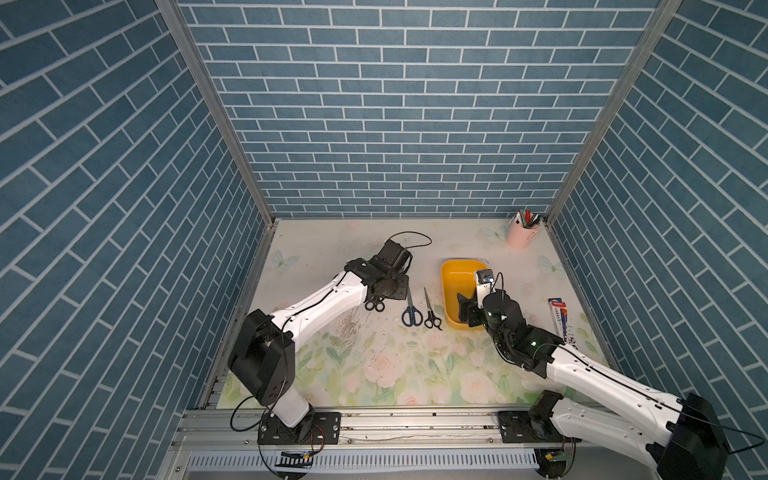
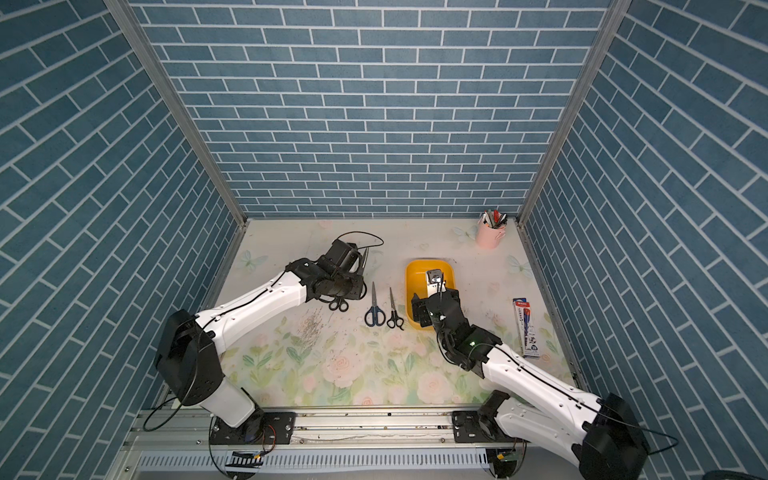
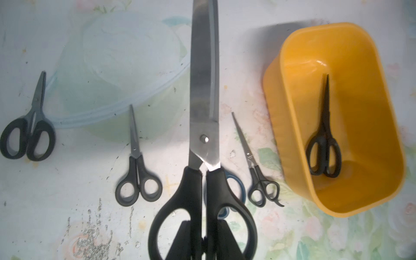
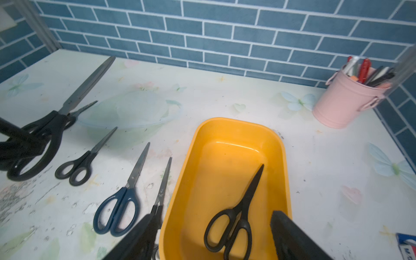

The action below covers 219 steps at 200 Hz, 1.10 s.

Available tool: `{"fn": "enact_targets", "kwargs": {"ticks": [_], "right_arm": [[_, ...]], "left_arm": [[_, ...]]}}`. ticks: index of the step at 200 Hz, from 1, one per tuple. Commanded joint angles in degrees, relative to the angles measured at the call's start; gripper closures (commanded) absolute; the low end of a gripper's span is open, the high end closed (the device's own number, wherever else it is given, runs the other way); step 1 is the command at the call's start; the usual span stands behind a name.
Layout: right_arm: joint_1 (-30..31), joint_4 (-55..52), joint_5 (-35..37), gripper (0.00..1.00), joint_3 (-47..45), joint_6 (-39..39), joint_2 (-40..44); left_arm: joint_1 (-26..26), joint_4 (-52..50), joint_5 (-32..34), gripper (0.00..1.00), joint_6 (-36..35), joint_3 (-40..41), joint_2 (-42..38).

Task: Put the scissors into the storage box
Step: Place the scissors in the storage box.

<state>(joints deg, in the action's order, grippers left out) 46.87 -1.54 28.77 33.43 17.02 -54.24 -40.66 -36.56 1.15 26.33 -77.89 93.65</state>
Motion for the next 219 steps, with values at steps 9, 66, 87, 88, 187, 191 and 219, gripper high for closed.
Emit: {"fn": "enact_targets", "kwargs": {"ticks": [9,66,87,88,187,191,219], "right_arm": [[0.23,-2.43,8.16,0.17,-1.27,5.19,3.19],[0.24,-5.58,15.68,0.19,-1.82,8.47,8.24],[0.23,-6.35,16.00,0.20,-2.10,8.60,9.40],[0.23,-6.40,16.02,0.20,-2.08,8.58,9.41],[0.31,-7.86,17.10,0.21,-1.78,9.20,9.24],[0.32,-7.79,17.10,0.21,-1.78,9.22,9.10],[0.27,-7.43,17.05,0.21,-1.80,9.18,8.64]], "left_arm": [[-4.18,1.04,-1.79,1.00,1.09,-5.94,3.43],[-10.85,7.54,-9.44,1.00,3.39,-15.88,16.24],[-12.21,9.74,-11.86,1.00,4.14,-19.23,21.19],[-12.23,9.75,-11.91,1.00,4.20,-19.50,21.47],[-13.39,8.69,-13.77,1.00,4.61,-29.96,36.28],[-13.39,8.62,-13.74,1.00,4.62,-30.04,36.54],[-13.39,7.32,-13.94,1.00,4.60,-32.01,38.48]]}}
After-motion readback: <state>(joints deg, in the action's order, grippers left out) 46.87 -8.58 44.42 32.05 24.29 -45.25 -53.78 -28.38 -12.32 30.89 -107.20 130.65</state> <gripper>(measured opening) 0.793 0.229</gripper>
